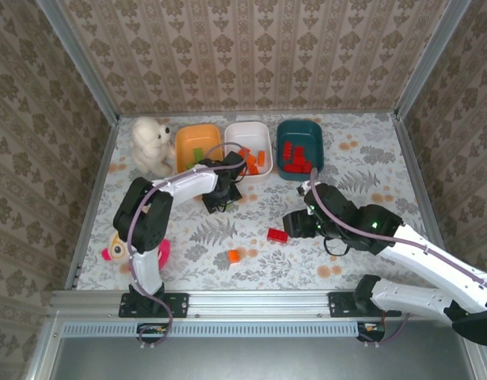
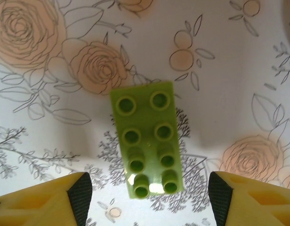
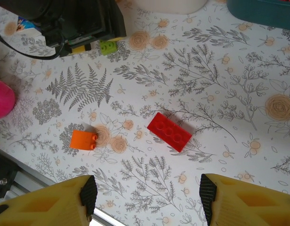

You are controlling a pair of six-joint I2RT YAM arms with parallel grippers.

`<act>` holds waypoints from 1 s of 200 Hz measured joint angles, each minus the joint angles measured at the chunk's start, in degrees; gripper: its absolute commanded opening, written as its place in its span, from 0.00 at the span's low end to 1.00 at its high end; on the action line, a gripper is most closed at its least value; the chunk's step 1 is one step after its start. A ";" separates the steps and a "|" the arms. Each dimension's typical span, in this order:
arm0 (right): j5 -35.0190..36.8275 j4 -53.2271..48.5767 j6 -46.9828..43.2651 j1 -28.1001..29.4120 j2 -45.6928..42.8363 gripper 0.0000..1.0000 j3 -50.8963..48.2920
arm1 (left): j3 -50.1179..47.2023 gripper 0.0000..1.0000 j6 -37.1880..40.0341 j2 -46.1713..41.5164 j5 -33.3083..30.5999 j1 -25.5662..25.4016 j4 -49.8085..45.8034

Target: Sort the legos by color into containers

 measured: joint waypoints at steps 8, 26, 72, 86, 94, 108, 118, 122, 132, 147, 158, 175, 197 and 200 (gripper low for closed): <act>0.00 -0.13 0.00 0.00 0.00 0.62 0.00 | 0.52 0.64 -0.35 0.59 -0.20 0.00 0.00; 0.00 -0.42 0.00 0.02 0.00 0.63 0.00 | 0.72 0.62 -0.81 1.46 -0.68 0.00 -0.28; 0.00 -0.39 0.00 0.00 0.07 0.63 0.00 | 0.70 0.52 -1.27 2.86 -1.09 0.07 -1.14; 0.00 -0.37 0.02 0.00 0.28 0.63 0.00 | 0.70 0.42 -1.60 3.17 -1.29 0.04 -1.11; 0.00 -0.37 0.02 0.00 0.44 0.63 0.00 | 0.70 0.40 -1.92 3.17 -1.49 0.07 -1.07; 0.00 -0.35 0.02 0.02 0.70 0.63 0.00 | 0.68 0.38 -1.79 3.17 -1.66 0.07 -1.05; 0.00 -0.35 0.02 0.00 0.79 0.63 0.00 | 0.68 0.32 -1.77 3.17 -1.81 0.04 -0.96; 0.00 -0.35 0.02 0.02 0.79 0.63 0.00 | 0.68 0.31 -1.81 3.15 -1.84 0.04 -0.96; 0.00 -0.35 0.02 0.00 0.79 0.63 0.00 | 0.68 0.30 -1.64 3.04 -1.95 0.04 -0.94; 0.00 -0.35 0.07 0.00 0.79 0.63 0.00 | 0.66 0.30 -1.60 2.93 -2.12 0.02 -0.83; 0.00 -0.35 0.22 0.00 0.76 0.63 0.00 | 0.63 0.30 -1.60 2.78 -2.16 -0.02 -0.83; 0.02 -0.35 0.22 0.00 0.76 0.63 0.00 | 0.63 0.30 -1.57 2.19 -2.36 -0.37 -0.94; 0.04 -0.33 0.22 0.00 0.74 0.63 0.00 | 0.55 0.29 -1.53 -0.94 -2.40 -1.70 -1.77; 0.04 -0.33 0.24 0.00 0.72 0.63 0.00 | 0.50 0.29 -1.53 -1.57 -2.40 -1.97 -1.88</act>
